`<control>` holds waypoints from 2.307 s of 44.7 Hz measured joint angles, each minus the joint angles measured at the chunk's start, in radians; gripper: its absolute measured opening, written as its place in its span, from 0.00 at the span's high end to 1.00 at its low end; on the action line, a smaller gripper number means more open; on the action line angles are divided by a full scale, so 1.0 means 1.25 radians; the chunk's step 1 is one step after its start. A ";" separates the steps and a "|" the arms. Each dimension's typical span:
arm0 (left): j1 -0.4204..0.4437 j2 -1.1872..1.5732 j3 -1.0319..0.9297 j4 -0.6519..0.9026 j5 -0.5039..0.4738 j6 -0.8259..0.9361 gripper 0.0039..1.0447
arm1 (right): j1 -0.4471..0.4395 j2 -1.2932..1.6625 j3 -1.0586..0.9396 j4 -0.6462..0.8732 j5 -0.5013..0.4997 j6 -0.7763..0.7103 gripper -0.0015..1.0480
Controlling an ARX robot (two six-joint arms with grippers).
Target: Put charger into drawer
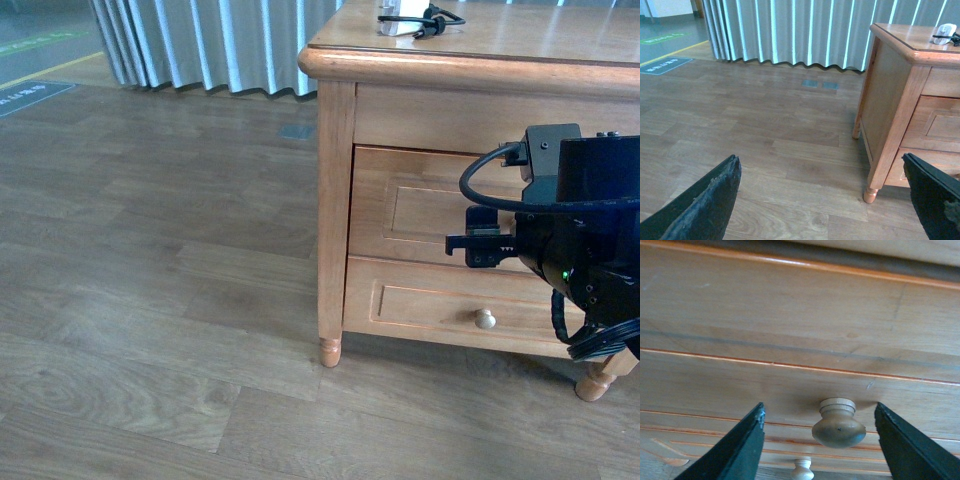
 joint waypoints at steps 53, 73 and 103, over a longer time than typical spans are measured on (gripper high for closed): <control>0.000 0.000 0.000 0.000 0.000 0.000 0.06 | -0.007 -0.085 -0.160 0.034 -0.045 0.006 0.78; 0.000 0.000 0.000 0.000 0.000 0.000 0.06 | 0.000 -0.282 -0.391 -0.018 -0.117 0.017 0.79; 0.000 0.000 0.000 0.000 0.000 0.000 0.06 | -0.005 -0.551 -0.551 -0.150 -0.195 0.018 0.49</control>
